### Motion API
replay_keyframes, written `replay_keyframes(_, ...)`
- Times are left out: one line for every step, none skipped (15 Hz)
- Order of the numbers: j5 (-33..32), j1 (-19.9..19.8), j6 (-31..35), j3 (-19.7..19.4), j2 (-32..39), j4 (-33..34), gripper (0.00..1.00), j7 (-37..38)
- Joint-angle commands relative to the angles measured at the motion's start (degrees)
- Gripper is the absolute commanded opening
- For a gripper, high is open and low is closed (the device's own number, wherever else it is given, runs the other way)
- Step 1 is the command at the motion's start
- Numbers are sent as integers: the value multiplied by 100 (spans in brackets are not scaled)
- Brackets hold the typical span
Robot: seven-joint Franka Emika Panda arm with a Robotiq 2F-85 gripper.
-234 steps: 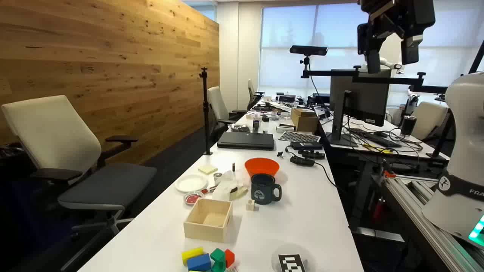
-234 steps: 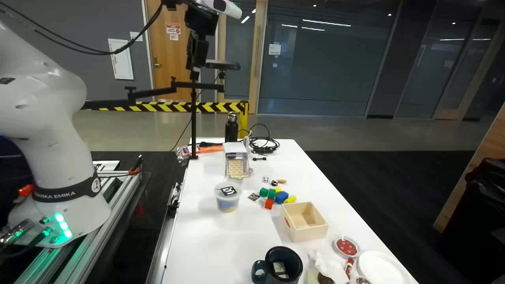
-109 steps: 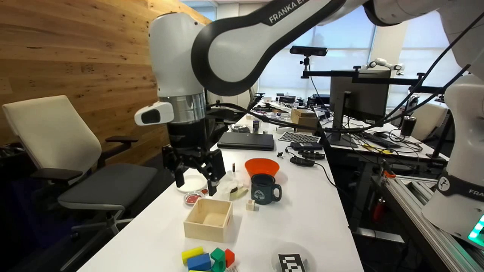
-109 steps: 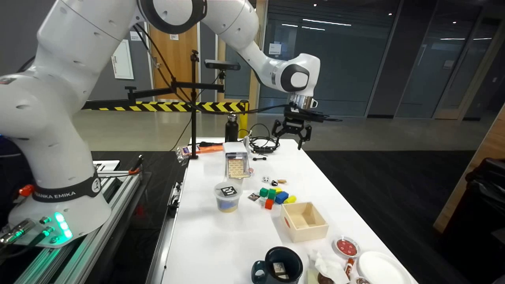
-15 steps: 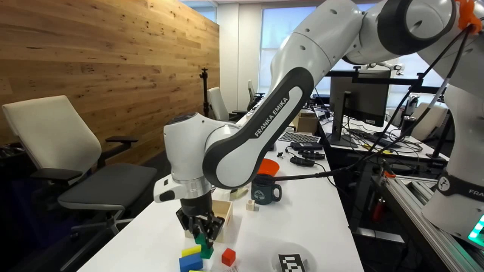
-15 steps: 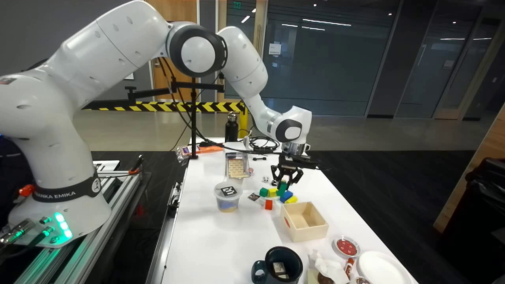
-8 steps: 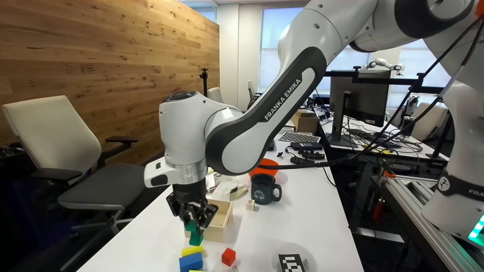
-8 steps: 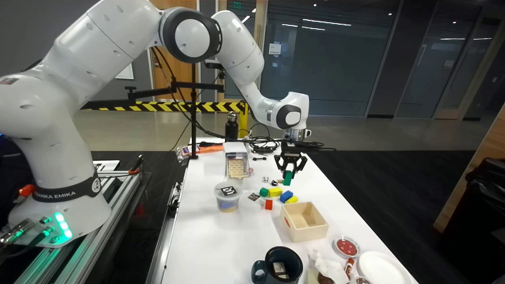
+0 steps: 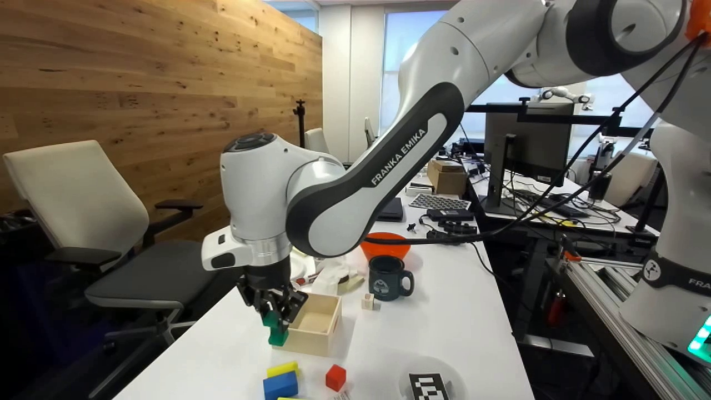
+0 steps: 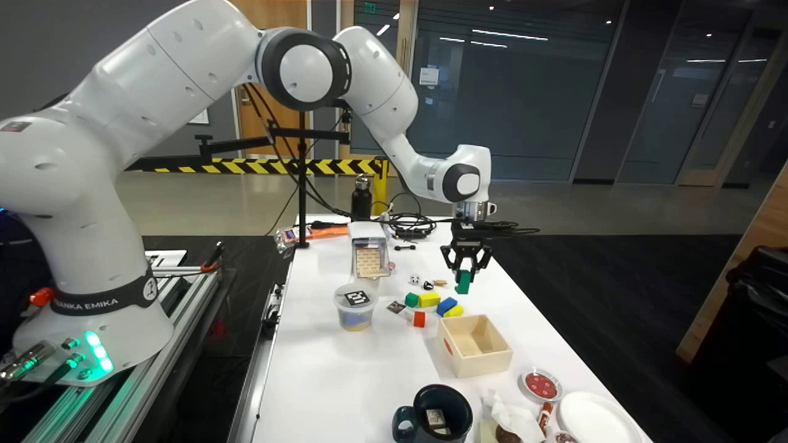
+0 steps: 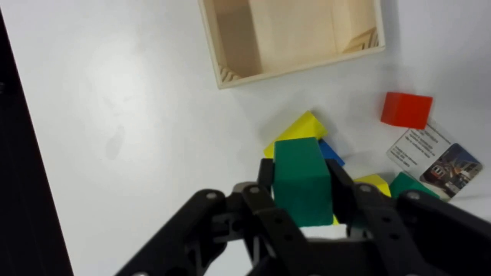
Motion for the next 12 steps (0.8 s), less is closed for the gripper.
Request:
replay_keyframes(-529, 275, -921, -272, 354, 714, 12, 105)
replay_keyframes(-591, 286, -1087, -265, 421, 836, 12, 24)
replay_keyframes(-628, 293, -1196, -235, 478, 951, 12, -41)
replay_keyframes(-657, 325, -1285, -215, 575, 1137, 12, -60)
replay_keyframes(-723, 401, -1440, -246, 671, 1336, 12, -33)
replay_keyframes(-841, 517, -1626, -316, 775, 1561, 12, 0)
replay_keyframes(-963, 624, -1818, -377, 872, 1767, 12, 6)
replay_keyframes(-1129, 764, -2049, -469, 990, 2011, 12, 25)
replay_keyframes(-1260, 856, -2219, -522, 1105, 2221, 12, -21)
replay_keyframes(-1426, 985, -2457, -616, 1232, 2466, 12, -49)
replay_keyframes(-1560, 1082, -2648, -686, 1340, 2657, 12, -96)
replay_keyframes(-1674, 1151, -2794, -724, 1458, 2851, 12, -129)
